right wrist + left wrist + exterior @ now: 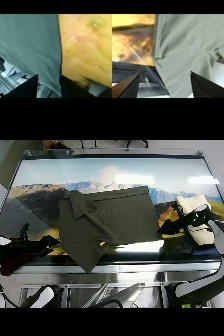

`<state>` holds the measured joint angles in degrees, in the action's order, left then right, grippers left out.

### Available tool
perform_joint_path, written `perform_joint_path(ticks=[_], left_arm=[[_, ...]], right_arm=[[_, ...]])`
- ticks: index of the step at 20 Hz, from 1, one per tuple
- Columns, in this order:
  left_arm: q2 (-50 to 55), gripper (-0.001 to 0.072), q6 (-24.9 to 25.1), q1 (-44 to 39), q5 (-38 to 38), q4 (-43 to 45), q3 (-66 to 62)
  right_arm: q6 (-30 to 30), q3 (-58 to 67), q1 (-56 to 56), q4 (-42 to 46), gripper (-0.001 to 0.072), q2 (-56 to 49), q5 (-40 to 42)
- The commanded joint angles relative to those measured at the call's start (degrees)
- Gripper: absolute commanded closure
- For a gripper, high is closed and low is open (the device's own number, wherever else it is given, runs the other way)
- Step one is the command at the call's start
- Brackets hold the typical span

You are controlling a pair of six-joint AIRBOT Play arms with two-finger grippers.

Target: Fold the shirts.

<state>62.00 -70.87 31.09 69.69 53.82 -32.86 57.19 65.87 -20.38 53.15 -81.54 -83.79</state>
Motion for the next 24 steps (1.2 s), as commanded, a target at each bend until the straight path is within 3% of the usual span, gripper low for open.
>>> perform_joint_path(ticks=[1,6,12,13,14,15,19,20,21,23,24], left_arm=[[1.9,0.0032,1.9,0.1,-4.1,-1.6,2.3],[12.1,0.0033,12.2,0.1,-7.6,-17.2,2.2],[21.7,0.0035,15.5,0.1,-5.5,-18.7,-1.7],[22.0,0.0105,15.6,0.1,-4.8,-19.0,-2.3],[21.9,0.0244,16.2,0.1,-4.5,-19.2,-2.8],[21.7,0.0294,17.0,0.1,-4.1,-19.4,-3.2],[21.6,0.0296,17.0,-3.6,-5.1,-18.9,-3.2],[21.5,0.0519,17.4,-5.5,-5.7,-19.1,-3.3],[21.6,0.0685,18.4,-7.4,-5.7,-18.9,-4.1],[21.5,0.0686,17.5,-9.9,-5.5,-18.8,-6.8],[21.5,0.0687,16.1,-10.6,-4.6,-18.9,-8.5]], right_arm=[[-0.2,-2.1,1.0,-1.9,0.0368,1.0,-0.2],[-0.4,-3.9,1.1,-1.9,0.0369,3.4,0.9],[-0.4,-4.0,1.3,-1.9,0.0368,3.5,0.8],[-0.4,-4.0,1.4,-2.0,0.0369,3.5,0.9],[-0.4,-4.0,1.5,-2.0,0.0369,3.5,1.0],[-0.4,-4.0,1.6,-1.9,0.0371,3.5,1.2],[-0.3,-4.0,2.0,-2.0,0.0379,3.4,1.2],[-0.2,-4.0,2.0,-2.0,0.0384,3.4,1.2],[-0.3,-4.0,2.0,-2.0,0.0498,3.4,1.0],[-0.3,-4.0,2.0,-2.1,0.0652,3.4,1.1],[-0.4,-4.0,2.0,-3.1,0.0697,3.6,1.4]])
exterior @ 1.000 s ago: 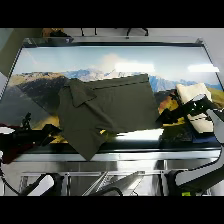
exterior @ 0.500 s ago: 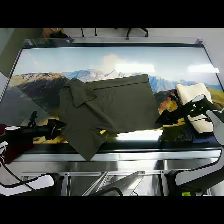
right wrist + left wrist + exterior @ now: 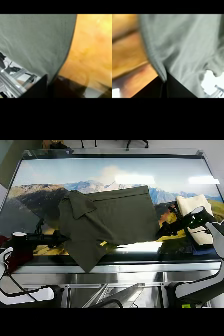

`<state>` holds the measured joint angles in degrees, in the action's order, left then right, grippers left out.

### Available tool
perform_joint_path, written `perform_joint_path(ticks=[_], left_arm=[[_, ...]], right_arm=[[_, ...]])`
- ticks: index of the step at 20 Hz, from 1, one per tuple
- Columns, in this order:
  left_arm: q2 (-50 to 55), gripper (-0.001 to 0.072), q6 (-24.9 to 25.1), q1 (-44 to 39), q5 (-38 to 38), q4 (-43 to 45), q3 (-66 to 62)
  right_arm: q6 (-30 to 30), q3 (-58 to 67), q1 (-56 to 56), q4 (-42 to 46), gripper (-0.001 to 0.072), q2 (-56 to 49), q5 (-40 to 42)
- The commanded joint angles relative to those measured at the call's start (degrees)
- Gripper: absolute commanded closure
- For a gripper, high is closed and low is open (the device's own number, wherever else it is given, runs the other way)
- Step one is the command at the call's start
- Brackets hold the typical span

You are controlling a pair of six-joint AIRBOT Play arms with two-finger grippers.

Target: Fold the shirts.

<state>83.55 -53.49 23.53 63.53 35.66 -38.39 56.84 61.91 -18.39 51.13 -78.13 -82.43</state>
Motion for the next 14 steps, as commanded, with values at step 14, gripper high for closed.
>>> perform_joint_path(ticks=[14], left_arm=[[-41.0,0.0686,-10.6,7.7,11.8,-9.7,-68.8]], right_arm=[[-19.4,32.8,-8.6,-45.3,0.0696,44.0,24.0]])
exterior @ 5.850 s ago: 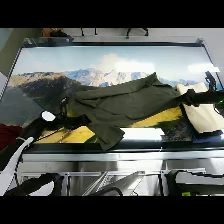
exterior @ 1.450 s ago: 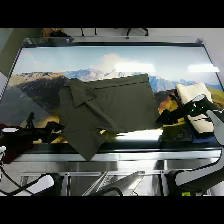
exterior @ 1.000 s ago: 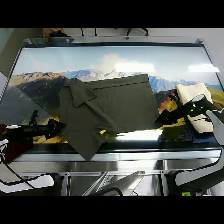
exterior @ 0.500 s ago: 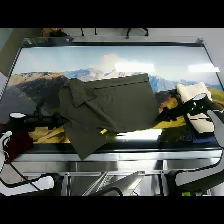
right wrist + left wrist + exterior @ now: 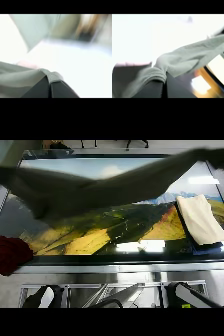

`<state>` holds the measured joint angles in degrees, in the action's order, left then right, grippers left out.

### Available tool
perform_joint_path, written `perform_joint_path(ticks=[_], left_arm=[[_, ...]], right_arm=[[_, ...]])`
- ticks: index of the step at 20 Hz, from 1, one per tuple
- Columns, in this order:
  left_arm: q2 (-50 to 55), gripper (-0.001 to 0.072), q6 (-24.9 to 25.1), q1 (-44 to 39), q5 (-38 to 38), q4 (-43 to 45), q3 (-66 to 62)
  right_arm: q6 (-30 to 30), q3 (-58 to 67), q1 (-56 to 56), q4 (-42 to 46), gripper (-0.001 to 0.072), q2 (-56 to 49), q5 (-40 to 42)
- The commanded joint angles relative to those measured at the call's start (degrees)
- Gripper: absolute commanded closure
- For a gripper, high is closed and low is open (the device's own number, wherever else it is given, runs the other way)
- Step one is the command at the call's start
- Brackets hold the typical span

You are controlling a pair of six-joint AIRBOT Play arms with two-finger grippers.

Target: Fold the shirts.

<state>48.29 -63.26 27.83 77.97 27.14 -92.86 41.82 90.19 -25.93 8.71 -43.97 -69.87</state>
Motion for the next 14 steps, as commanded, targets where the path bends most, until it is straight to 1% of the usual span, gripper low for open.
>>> perform_joint_path(ticks=[1,2,3,4,6,8,11,12,14], left_arm=[[-6.4,0.0686,-0.9,4.5,-3.3,-1.1,-17.4],[-6.6,0.0685,-1.2,5.2,-3.3,-1.0,-19.6],[-6.4,0.0686,-2.6,5.3,-3.0,0.3,-21.2],[-5.4,0.0686,-3.9,4.7,-2.4,3.3,-22.7],[-2.8,0.0686,-4.8,2.6,-0.7,8.1,-23.2],[0.1,0.0686,-4.0,-0.6,-0.1,9.4,-20.2],[6.4,0.0686,-2.2,-6.9,-0.2,9.4,-13.3],[9.1,0.0686,-1.4,-8.6,-0.3,9.4,-11.0],[15.5,0.0686,-0.5,-11.2,-0.6,9.8,-6.2]], right_arm=[[-6.2,4.5,-1.0,-1.5,0.0696,12.9,13.9],[-6.7,4.5,-1.0,0.5,0.0696,15.2,15.3],[-6.7,4.5,-1.1,2.9,0.0696,16.8,15.9],[-6.7,4.5,-1.1,5.0,0.0696,17.2,15.8],[-5.1,4.5,-1.1,7.1,0.0696,15.5,14.0],[-4.9,4.5,-1.1,6.7,0.0696,10.4,8.5],[-1.7,3.9,-0.5,5.7,0.0696,-0.4,-1.4],[-1.3,2.6,0.3,5.8,0.0696,-4.2,-2.8],[-1.3,-1.1,2.4,7.1,0.0696,-10.8,-2.6]])
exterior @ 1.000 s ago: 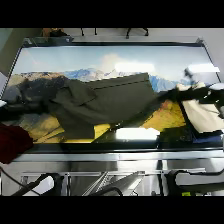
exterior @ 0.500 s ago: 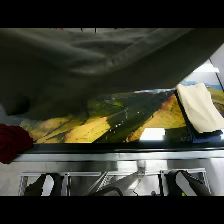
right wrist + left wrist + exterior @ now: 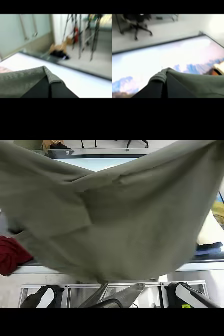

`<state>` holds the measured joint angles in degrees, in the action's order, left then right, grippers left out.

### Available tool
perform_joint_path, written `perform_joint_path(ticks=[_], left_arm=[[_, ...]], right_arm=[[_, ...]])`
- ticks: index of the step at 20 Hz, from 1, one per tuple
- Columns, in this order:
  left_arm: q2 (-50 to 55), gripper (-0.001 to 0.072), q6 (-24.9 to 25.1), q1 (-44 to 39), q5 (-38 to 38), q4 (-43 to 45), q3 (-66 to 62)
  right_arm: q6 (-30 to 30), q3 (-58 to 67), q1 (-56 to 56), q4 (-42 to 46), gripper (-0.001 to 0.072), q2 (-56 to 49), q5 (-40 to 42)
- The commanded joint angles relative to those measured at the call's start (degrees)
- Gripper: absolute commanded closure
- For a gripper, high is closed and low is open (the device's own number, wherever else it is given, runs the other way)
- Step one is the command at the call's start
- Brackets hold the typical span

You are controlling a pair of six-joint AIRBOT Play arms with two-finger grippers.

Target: Fold the shirts.

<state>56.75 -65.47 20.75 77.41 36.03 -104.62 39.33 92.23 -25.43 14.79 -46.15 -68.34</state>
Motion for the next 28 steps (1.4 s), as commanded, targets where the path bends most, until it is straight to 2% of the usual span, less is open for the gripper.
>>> perform_joint_path(ticks=[1,6,8,11,14,17,19,22,25,28], left_arm=[[10.6,0.0686,1.8,-5.2,-0.9,2.8,8.0],[28.6,0.0686,2.4,-10.1,-12.5,16.9,17.3],[36.3,0.0686,2.3,-10.7,-16.0,17.4,16.0],[45.5,0.0687,-0.6,-10.7,-15.3,18.0,8.2],[50.0,0.0687,-3.2,-10.8,-11.8,20.0,-1.3],[51.1,0.0686,-7.1,-12.0,-7.0,27.2,-6.9],[51.1,0.0687,-8.3,-12.9,-3.9,31.9,-9.4],[51.2,0.0686,-8.3,-14.3,-1.1,33.6,-9.9],[52.3,0.0687,-9.6,-15.1,0.5,34.3,-9.8],[53.6,0.0687,-14.7,-16.2,1.6,42.8,-9.8]], right_arm=[[1.2,-5.1,3.0,2.2,0.0696,-11.8,-3.1],[-0.6,-10.4,8.8,8.7,0.0697,-32.2,7.6],[-0.6,-10.0,9.9,7.0,0.0697,-40.1,13.2],[-1.7,-5.8,10.2,3.1,0.0697,-46.9,15.9],[-1.6,-0.4,10.2,3.7,0.0697,-47.8,16.5],[-0.1,1.5,10.2,6.6,0.0697,-47.0,11.3],[2.5,1.5,10.4,11.5,0.0697,-46.0,7.5],[7.8,1.2,11.5,22.0,0.0697,-45.5,3.3],[9.6,-0.6,14.5,28.6,0.0697,-45.5,4.1],[12.0,-1.3,17.9,35.1,0.0697,-45.6,8.7]])
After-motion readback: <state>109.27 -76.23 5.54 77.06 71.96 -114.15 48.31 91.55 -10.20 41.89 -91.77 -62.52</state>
